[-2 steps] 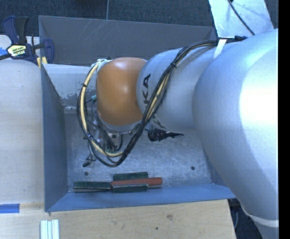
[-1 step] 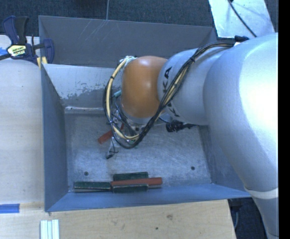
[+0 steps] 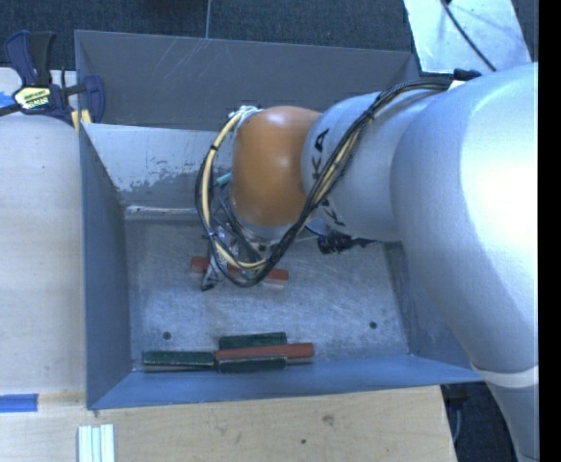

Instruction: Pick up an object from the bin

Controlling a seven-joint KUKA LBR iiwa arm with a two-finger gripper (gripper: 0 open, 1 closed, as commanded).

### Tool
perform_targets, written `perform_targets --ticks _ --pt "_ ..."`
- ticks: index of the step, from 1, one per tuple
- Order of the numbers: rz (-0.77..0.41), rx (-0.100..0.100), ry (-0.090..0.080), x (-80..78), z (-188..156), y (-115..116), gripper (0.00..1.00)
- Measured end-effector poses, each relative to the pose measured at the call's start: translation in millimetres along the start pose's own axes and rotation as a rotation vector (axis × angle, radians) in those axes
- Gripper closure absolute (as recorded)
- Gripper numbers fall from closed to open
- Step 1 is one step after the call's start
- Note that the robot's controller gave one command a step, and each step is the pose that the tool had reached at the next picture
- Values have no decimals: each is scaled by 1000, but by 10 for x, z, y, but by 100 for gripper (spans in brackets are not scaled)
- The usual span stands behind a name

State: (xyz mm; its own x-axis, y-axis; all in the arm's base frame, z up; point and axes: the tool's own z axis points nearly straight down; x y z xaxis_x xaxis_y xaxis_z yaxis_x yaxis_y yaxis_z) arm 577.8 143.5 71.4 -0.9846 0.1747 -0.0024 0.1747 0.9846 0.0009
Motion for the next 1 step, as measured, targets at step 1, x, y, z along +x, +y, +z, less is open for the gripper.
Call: perform_targets --ticks 1 --pt "-43 -4 -5 861 -1846 76 100"
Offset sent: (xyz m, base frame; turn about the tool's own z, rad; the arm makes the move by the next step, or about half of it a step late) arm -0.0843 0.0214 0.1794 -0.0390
